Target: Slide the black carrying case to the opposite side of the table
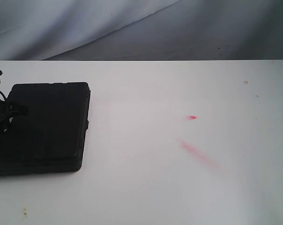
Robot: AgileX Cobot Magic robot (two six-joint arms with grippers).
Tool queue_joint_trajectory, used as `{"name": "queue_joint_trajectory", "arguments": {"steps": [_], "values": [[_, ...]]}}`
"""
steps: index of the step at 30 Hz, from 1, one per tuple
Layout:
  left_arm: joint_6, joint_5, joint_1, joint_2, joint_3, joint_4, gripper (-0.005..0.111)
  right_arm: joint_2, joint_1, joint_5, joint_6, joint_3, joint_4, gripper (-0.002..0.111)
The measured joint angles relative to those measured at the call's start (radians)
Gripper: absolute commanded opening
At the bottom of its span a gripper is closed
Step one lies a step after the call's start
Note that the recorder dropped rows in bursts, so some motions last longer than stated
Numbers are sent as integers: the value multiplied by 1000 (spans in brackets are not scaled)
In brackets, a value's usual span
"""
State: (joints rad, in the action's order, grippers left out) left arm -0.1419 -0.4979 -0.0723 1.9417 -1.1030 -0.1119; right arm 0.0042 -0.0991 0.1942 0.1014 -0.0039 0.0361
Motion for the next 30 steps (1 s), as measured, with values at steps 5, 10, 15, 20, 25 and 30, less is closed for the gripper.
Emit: {"name": "queue_joint_trajectory", "arguments": {"steps": [5,10,15,20,25,30], "values": [[-4,3,48,0,1,2,0,0,0,0,0,0,0,0],[-19,14,90,0,1,18,0,0,0,0,0,0,0,0],[-25,12,90,0,3,21,0,0,0,0,0,0,0,0],[-27,12,90,0,4,19,0,0,0,0,0,0,0,0],[-41,12,90,0,4,19,0,0,0,0,0,0,0,0],[-48,12,90,0,4,17,0,0,0,0,0,0,0,0]]}}
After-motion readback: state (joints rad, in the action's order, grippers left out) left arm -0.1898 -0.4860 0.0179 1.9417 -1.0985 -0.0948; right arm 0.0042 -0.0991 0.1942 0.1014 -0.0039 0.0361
